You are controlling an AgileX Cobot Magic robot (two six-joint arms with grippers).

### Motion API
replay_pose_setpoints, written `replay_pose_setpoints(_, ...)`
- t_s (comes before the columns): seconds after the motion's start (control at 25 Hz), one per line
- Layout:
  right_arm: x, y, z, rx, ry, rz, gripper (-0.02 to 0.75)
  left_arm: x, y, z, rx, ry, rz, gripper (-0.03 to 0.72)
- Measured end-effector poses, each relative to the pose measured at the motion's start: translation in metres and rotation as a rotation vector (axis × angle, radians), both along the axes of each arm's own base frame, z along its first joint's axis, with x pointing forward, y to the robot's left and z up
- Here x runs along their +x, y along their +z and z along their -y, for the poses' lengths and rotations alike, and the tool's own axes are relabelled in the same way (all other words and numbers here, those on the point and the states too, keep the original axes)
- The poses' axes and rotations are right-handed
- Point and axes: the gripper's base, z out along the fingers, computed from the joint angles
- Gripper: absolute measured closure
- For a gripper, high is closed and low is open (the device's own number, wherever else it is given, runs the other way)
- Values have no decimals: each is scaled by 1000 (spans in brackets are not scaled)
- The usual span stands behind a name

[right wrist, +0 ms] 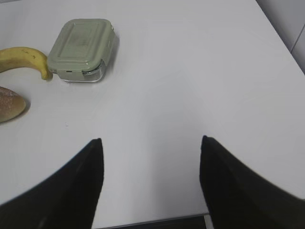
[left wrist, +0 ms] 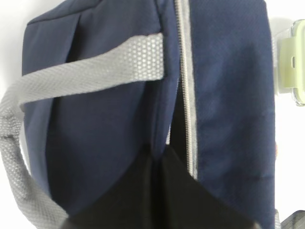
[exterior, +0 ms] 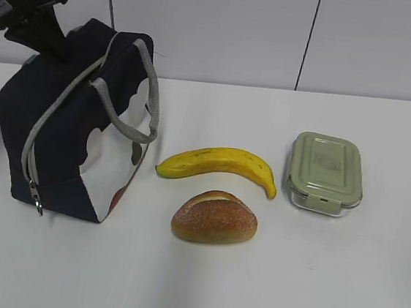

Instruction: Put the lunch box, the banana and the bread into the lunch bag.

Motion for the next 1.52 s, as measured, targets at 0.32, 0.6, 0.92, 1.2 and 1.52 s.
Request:
replay_pose_setpoints(0.32,56,17,4,37,21,-59,268,0,0,0,-3,0,0,691)
replay_pose_setpoints(0.6,125,15,2,214,49,-286,268,0,0,0,-3,0,0,691)
replay_pose_setpoints(0.92,216,22,4,282,132,-472,267,0,0,0,-5,0,0,691)
replay_pose_setpoints(1.2,292,13,9,272,245,-625,267,0,0,0,-6,0,0,691)
replay_pose_setpoints(1.52,353,-30,12,347,411,-721,220,0,0,0,-6,0,0,691)
